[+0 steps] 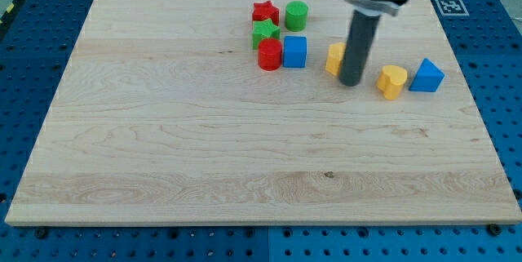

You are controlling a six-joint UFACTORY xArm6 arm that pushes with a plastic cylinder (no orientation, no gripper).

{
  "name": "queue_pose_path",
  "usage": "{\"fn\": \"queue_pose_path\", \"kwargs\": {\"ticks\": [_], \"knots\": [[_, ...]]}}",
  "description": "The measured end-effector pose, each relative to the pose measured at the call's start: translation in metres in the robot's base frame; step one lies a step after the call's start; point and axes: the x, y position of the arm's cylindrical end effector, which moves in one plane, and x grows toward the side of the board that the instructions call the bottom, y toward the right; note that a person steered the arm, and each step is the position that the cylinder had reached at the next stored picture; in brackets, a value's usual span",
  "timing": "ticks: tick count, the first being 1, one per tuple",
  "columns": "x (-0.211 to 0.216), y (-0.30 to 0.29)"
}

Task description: Slide the red circle below the green circle

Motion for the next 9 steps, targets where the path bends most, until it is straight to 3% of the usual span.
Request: {"fn": "queue_pose_path", "kwargs": {"ticks": [1,4,5,7,8,9], "knots": [[0.001,0.002],[-0.014,-0.155],[-0.048,-0.152],[-0.061,-0.039],[-0.061,-0.039],[-0.06,-0.08]]}}
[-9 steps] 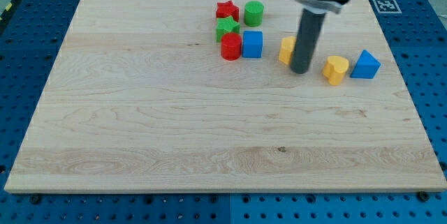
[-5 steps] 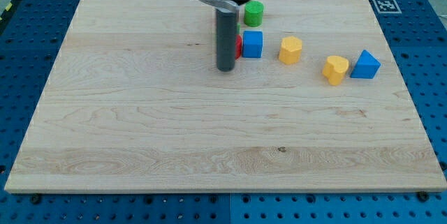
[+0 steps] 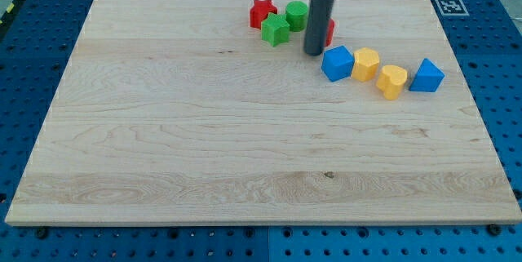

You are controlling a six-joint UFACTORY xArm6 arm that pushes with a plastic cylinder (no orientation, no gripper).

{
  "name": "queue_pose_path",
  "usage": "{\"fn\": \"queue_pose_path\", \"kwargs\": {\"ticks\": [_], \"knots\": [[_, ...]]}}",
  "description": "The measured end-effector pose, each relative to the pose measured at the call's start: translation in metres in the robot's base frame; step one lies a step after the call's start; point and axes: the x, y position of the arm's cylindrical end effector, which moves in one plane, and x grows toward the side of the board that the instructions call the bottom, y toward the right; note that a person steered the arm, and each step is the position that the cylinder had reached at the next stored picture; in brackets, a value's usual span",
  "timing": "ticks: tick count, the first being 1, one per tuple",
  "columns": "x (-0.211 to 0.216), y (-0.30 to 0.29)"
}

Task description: Slide the red circle below the green circle

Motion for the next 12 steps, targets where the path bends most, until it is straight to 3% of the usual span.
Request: {"fn": "queue_pose_path", "kwargs": {"ticks": [2,5,7,11,12], "knots": [[0.035,-0.004],[0.034,0.097],[0.026,0.059],[0.012,0.082],[-0.026,0.056]]}}
